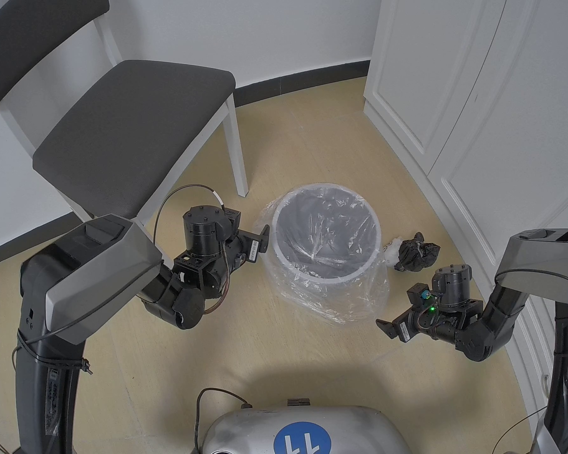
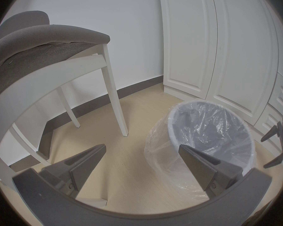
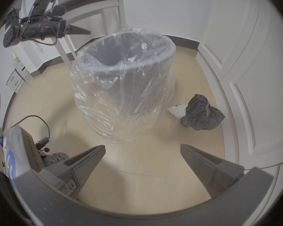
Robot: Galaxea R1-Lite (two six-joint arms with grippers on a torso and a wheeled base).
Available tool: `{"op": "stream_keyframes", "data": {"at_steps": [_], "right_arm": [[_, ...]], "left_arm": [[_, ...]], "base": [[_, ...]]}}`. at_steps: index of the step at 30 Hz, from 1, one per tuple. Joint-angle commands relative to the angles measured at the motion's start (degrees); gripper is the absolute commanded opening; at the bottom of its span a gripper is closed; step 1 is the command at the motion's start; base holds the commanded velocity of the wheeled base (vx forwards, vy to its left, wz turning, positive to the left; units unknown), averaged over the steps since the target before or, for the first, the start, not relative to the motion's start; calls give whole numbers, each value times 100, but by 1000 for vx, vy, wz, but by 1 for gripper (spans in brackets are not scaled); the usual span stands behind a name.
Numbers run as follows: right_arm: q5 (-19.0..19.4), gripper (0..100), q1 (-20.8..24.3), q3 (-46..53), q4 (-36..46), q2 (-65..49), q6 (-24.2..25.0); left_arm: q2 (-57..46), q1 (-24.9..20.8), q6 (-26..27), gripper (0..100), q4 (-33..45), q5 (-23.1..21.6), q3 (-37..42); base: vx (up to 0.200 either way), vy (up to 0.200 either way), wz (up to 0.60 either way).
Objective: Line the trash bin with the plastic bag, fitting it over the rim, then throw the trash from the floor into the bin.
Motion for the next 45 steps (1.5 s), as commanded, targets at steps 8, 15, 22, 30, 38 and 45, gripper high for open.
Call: {"op": "stream_keyframes", "data": {"at_steps": [8,15,22,30,38,45], "right_arm": [[-193,100,-68,-871,-9,874,368],[-624,100,-7,-1600,9,1331,869],[-1195,100,117,-2602,-9,1849,1572],[-1212,100,134,-2989,-457,2078,1880],[-1204,100,143,-2743,-492,1946,1844],[-1204,100,152,-2321,-624,1507,1669]], "left_arm": [[5,-2,5,100,-2,1,-3],[23,-2,-4,100,-90,1,-38],[5,-2,5,100,-187,1,-38],[14,-2,5,100,-187,1,-47],[67,33,93,100,-178,1,-56],[234,209,401,100,-160,-7,-74]], "base": [[0,0,0],[0,0,0],[0,0,0],[0,0,0],[0,0,0],[0,0,0]]}}
